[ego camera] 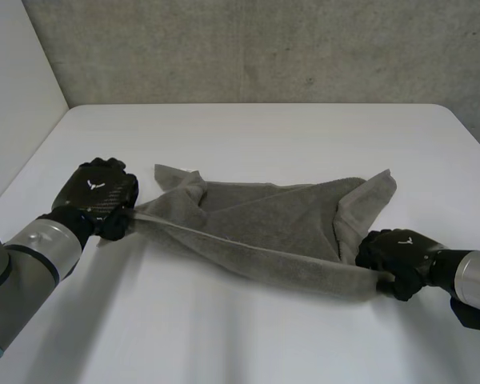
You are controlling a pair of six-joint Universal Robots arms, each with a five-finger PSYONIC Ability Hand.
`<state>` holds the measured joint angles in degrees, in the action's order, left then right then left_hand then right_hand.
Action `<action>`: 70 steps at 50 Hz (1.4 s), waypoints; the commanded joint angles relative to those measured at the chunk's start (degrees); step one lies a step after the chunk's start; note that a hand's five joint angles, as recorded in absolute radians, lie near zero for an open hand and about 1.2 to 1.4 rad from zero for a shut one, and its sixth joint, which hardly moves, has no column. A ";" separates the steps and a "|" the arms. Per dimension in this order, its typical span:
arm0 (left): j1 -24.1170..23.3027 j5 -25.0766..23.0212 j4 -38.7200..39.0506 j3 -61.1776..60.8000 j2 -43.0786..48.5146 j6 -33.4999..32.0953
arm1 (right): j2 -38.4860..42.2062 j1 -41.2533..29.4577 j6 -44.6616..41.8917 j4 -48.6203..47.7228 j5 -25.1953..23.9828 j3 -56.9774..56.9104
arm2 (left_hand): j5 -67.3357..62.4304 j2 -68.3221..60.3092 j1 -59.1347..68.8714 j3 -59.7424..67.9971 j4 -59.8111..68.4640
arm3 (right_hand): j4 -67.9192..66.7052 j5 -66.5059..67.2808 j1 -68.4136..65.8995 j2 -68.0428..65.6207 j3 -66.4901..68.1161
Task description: Fold the towel.
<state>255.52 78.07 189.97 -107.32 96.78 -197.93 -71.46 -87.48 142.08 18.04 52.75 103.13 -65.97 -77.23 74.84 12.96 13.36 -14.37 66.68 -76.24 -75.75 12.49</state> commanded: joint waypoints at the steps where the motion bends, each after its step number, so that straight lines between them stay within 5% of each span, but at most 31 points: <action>1: 0.16 -1.95 0.14 0.44 -0.80 0.17 | -3.07 -0.85 -4.27 0.94 0.60 -3.28 | -4.03 -2.77 5.16 -2.96 -3.36 | 4.37 3.32 -3.76 -4.25 -2.49; 6: 1.21 -1.78 1.55 6.95 2.45 -0.09 | -2.19 -2.78 -3.22 1.03 4.38 -13.13 | -4.03 -2.77 5.16 -2.96 -3.36 | 4.37 3.32 -3.76 -4.25 -2.49; 12: 0.95 -0.46 3.83 25.41 11.85 -0.53 | 0.18 -9.99 4.69 -1.61 12.47 -38.53 | -4.03 -2.77 5.16 -2.96 -3.36 | 4.37 3.32 -3.76 -4.25 -2.49; 17: 0.33 2.44 5.59 36.39 10.54 0.08 | -2.37 -11.13 16.12 -14.70 15.89 -49.34 | -4.03 -2.77 5.16 -2.96 -3.36 | 4.37 3.32 -3.76 -4.25 -2.49; 21: 0.33 3.41 13.12 35.36 1.51 0.96 | -8.78 -10.52 26.12 -24.01 14.93 -44.79 | -4.03 -2.77 5.16 -2.96 -3.36 | 4.37 3.32 -3.76 -4.25 -2.49; 28: 1.91 1.65 20.88 21.89 -4.58 5.45 | -14.06 -10.43 24.56 -23.75 10.53 -29.83 | -4.03 -2.77 5.16 -2.96 -3.36 | 4.37 3.32 -3.76 -4.25 -2.49; 38: 8.59 -12.13 21.76 -4.53 -6.95 4.92 | -20.38 -7.18 15.87 -24.10 6.76 -5.07 | -4.03 -2.77 5.16 -2.96 -3.36 | 4.37 3.32 -3.76 -4.25 -2.49; 43: 8.86 -14.96 21.76 -11.31 -7.04 1.42 | -21.18 -4.46 13.22 -24.28 2.99 2.58 | -4.03 -2.77 5.16 -2.96 -3.36 | 4.37 3.32 -3.76 -4.25 -2.49; 52: 8.69 -14.44 21.67 -14.50 -1.96 -6.15 | -19.25 -0.41 12.87 -24.28 -2.03 8.76 | -4.03 -2.77 5.16 -2.96 -3.36 | 4.37 3.32 -3.76 -4.25 -2.49; 70: 7.89 -8.81 22.46 -7.64 13.34 -6.42 | -15.91 -0.50 12.95 -23.75 -1.95 8.23 | -4.03 -2.77 5.16 -2.96 -3.36 | 4.37 3.32 -3.76 -4.25 -2.49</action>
<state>263.45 68.32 212.52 -117.19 106.31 -204.45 -87.97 -87.74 155.16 -5.79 50.68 111.40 -67.58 -77.52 74.85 12.97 13.36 -14.36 67.58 -76.25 -76.65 12.49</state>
